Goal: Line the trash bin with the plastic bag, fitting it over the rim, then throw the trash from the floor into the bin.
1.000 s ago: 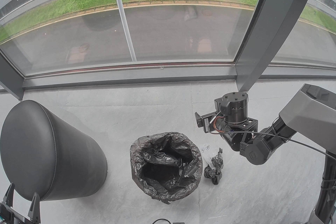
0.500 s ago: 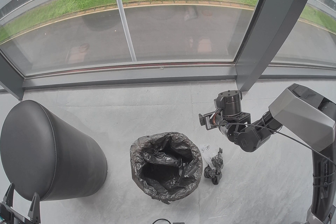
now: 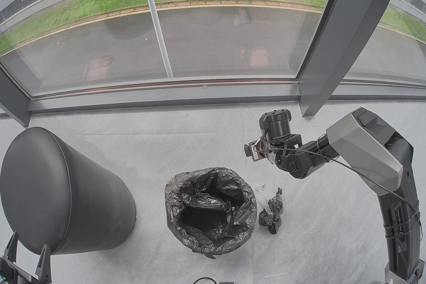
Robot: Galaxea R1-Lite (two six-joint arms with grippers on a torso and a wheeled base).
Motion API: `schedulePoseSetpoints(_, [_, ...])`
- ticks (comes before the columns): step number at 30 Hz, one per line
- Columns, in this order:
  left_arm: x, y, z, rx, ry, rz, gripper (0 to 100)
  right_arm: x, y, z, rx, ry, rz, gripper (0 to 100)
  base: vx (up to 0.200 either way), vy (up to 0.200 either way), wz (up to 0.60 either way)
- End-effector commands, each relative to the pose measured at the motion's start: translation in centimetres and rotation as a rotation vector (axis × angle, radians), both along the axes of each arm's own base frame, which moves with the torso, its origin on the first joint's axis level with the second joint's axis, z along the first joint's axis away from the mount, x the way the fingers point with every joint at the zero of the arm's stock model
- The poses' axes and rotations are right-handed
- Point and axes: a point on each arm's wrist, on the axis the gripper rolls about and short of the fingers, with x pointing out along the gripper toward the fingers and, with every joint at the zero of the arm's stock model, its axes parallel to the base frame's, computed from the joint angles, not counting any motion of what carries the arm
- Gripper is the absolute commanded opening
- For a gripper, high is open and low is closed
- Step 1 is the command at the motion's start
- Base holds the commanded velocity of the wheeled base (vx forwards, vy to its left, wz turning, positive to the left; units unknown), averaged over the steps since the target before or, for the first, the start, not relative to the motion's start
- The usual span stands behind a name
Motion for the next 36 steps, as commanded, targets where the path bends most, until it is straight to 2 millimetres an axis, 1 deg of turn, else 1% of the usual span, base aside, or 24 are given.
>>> schedulePoseSetpoints(1, [-0.1, 0.0, -0.1, -0.001, -0.014, 0.0, 100, 1.5, 0.7, -1.8, -0.033, 0.024, 0.016, 100, 0.0, 0.0, 0.0])
schedulePoseSetpoints(6, [-0.1, 0.0, -0.1, -0.001, -0.012, 0.0, 100, 2.3, 1.1, -2.1, -0.066, 0.026, 0.032, 100, 0.0, 0.0, 0.0])
schedulePoseSetpoints(7, [-0.1, 0.0, -0.1, -0.001, -0.012, 0.0, 100, 3.0, 1.5, -2.2, -0.084, 0.028, 0.043, 100, 0.0, 0.0, 0.0])
schedulePoseSetpoints(15, [-0.1, 0.0, -0.1, -0.001, -0.014, 0.0, 100, 4.9, 2.2, -1.8, -0.09, 0.046, 0.044, 100, 0.0, 0.0, 0.0])
schedulePoseSetpoints(16, [-0.1, 0.0, -0.1, -0.001, -0.014, 0.0, 100, 4.9, 2.2, -1.8, -0.09, 0.046, 0.044, 100, 0.0, 0.0, 0.0])
schedulePoseSetpoints(20, [-0.1, 0.0, -0.1, -0.001, -0.014, 0.0, 100, 4.6, 2.1, -3.8, -0.137, 0.143, 0.049, 100, 0.0, 0.0, 0.0])
schedulePoseSetpoints(21, [-0.1, 0.0, -0.1, -0.001, -0.014, 0.0, 100, 4.6, 2.1, -3.8, -0.137, 0.143, 0.049, 100, 0.0, 0.0, 0.0])
schedulePoseSetpoints(22, [-0.1, 0.0, -0.1, -0.001, -0.012, 0.0, 100, 4.3, 1.9, -5.0, -0.166, 0.206, 0.051, 100, 0.0, 0.0, 0.0])
schedulePoseSetpoints(27, [-0.1, 0.0, -0.1, -0.001, -0.012, 0.0, 100, 3.5, 1.5, -8.4, -0.222, 0.353, 0.07, 100, 0.0, 0.0, 0.0])
schedulePoseSetpoints(28, [-0.1, 0.0, -0.1, -0.001, -0.012, 0.0, 100, 3.4, 1.5, -8.5, -0.224, 0.358, 0.071, 100, 0.0, 0.0, 0.0])
schedulePoseSetpoints(30, [-0.1, 0.0, -0.1, -0.001, -0.012, 0.0, 100, 3.0, 1.3, -10.4, -0.254, 0.426, 0.071, 100, 0.0, 0.0, 0.0])
schedulePoseSetpoints(33, [-0.1, 0.0, -0.1, -0.001, -0.014, 0.0, 100, 2.8, 1.0, -11.3, -0.261, 0.453, 0.065, 100, 0.0, 0.0, 0.0])
schedulePoseSetpoints(36, [-0.1, 0.0, -0.1, -0.001, -0.014, 0.0, 100, 3.0, 0.7, -11.4, -0.259, 0.453, 0.057, 100, 0.0, 0.0, 0.0])
